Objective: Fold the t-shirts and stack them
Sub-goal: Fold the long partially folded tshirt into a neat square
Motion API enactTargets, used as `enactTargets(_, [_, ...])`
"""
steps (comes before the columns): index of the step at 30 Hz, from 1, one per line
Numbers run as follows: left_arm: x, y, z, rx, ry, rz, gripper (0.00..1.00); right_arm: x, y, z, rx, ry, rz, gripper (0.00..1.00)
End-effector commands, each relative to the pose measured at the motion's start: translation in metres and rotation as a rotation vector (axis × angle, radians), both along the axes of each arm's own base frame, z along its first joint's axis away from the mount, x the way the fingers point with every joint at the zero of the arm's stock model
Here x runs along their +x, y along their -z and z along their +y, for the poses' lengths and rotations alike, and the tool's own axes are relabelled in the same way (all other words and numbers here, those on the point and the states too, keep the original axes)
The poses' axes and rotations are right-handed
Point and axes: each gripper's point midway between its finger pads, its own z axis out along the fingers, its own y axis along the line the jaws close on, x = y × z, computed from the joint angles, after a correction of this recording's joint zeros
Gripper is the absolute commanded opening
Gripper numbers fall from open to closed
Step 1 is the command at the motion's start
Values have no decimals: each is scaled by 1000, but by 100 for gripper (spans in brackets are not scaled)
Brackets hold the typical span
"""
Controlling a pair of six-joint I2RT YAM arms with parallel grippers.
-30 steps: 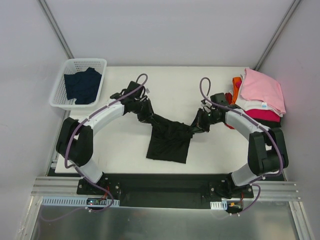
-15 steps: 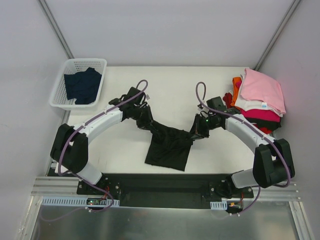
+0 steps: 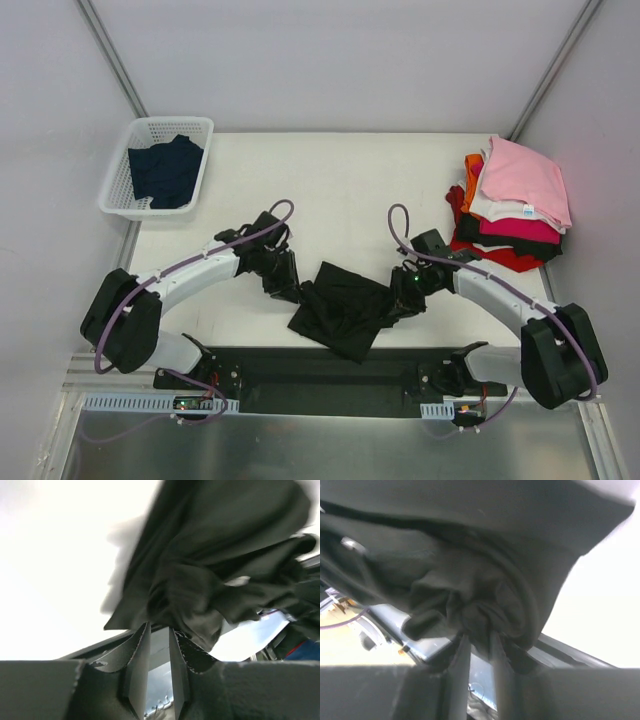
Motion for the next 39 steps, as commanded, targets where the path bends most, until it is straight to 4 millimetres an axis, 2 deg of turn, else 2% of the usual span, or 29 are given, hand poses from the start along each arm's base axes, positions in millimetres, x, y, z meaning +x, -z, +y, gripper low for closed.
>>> enactTargets(1, [-28,17,15,60,-21,47,22,-27,10,-12,-38,-27,23,35])
enactTargets(2, [-30,20,17,65,-18,52,22,-36,16,-18,-69,-35,45,56])
enactTargets(3, [-34,24,20,74,-14,61,22,-40,16,-21,-74,-41,44,67])
enactTargets(5, [-40,30,24,84,-4,72,22,-51,15,-30,-101,-61,59,84])
enactTargets(8, [-37,26,23,78,9,48,22,-52,1,-42,-147,-87,-5,98])
enactTargets(11, [-37,22,22,68,12,35,22,-38,-19,-44,-160,-80,-76,98])
enactTargets(12, [-36,18,22,59,6,21,22,-26,-34,-40,-155,-76,-124,97])
enactTargets(14, [-35,10,24,44,-14,-4,22,-15,-44,-39,-167,-66,-149,97])
enactTargets(15, [-35,7,24,44,-22,-12,22,-4,-57,-33,-148,-56,-187,97])
enactTargets(18, [-29,-10,27,43,-52,-54,23,14,-58,-25,-145,-34,-204,95])
enactTargets(22, [-14,-37,16,-2,-75,-110,25,36,-40,-10,-118,-20,-208,89])
enactTargets(23, [-12,-38,15,1,-63,-115,25,39,-34,-9,-122,-15,-197,86])
enactTargets(24, [-9,-41,14,1,-64,-124,25,41,-28,-7,-124,-9,-190,77])
enactTargets(25, [-4,-49,10,-12,-70,-140,24,48,-24,-5,-114,0,-207,39])
enactTargets(26, [0,-51,8,-13,-76,-144,15,49,-19,-7,-125,11,-195,9])
enactTargets(27, [4,-54,7,-10,-78,-155,9,49,-12,-9,-147,22,-171,1])
enactTargets(28, [12,-61,5,-9,-74,-187,5,53,-11,-9,-144,35,-173,1])
enactTargets(29, [16,-56,2,7,-66,-177,0,55,-9,-9,-143,41,-174,1])
enactTargets(33, [25,-57,-11,-2,-53,-146,0,64,-7,-4,-125,47,-173,1])
enactTargets(39, [31,-61,-17,-9,-25,-158,0,65,3,5,-101,30,-118,1])
